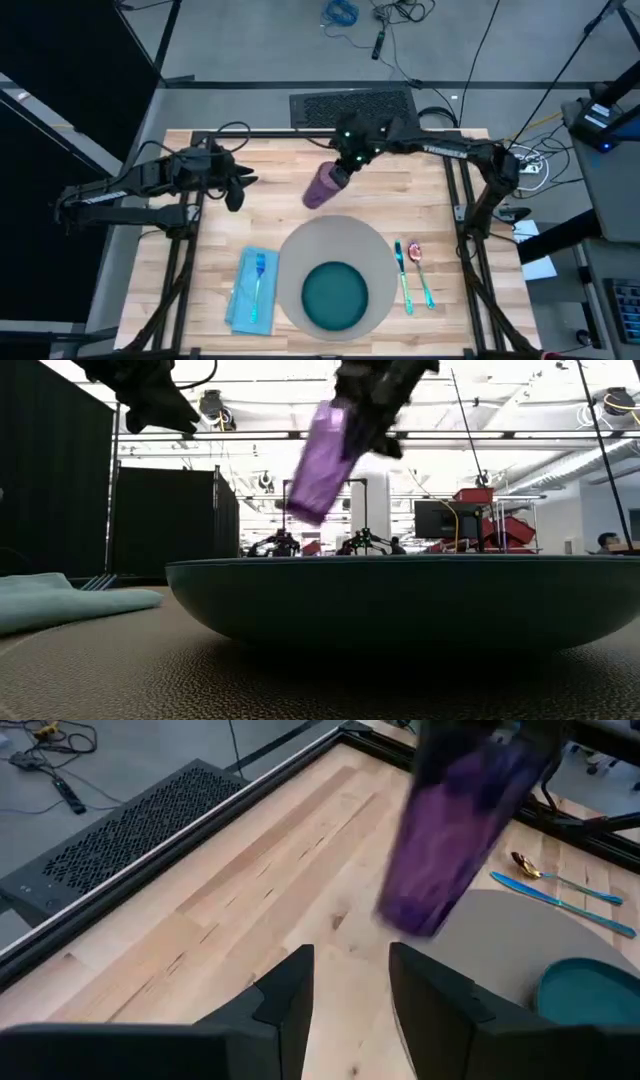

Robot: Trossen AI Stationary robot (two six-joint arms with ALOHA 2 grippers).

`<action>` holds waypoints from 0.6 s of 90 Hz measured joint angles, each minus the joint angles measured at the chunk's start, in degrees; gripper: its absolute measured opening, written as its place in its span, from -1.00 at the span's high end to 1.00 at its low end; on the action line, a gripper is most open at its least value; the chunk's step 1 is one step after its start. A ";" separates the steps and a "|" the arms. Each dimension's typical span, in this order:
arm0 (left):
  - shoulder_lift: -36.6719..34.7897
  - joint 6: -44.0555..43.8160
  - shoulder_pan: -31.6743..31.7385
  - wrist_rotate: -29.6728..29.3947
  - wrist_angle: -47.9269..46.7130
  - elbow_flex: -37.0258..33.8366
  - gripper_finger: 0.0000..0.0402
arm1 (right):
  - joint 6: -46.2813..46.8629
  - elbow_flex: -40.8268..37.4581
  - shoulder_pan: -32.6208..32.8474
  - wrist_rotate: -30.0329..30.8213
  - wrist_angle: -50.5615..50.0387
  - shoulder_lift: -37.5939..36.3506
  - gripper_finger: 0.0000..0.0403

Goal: Set table place
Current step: Put the purple cup on the top of the gray mat

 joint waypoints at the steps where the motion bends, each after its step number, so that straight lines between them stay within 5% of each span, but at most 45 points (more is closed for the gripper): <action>1: 0.00 0.00 0.00 0.00 0.00 0.00 0.42 | -0.13 0.72 0.06 0.67 -1.53 -0.23 0.99; 13: 0.00 0.16 0.00 0.09 0.14 0.00 0.42 | 1.30 2.90 0.63 8.16 -16.72 -4.66 1.00; 24: 0.00 1.31 -0.02 0.15 0.73 0.00 0.42 | 5.69 -2.97 1.22 10.27 -20.12 -9.79 1.00; 54: 0.00 1.64 -0.02 0.15 3.08 0.02 0.42 | 16.01 -28.58 0.11 8.38 -13.54 -26.01 1.00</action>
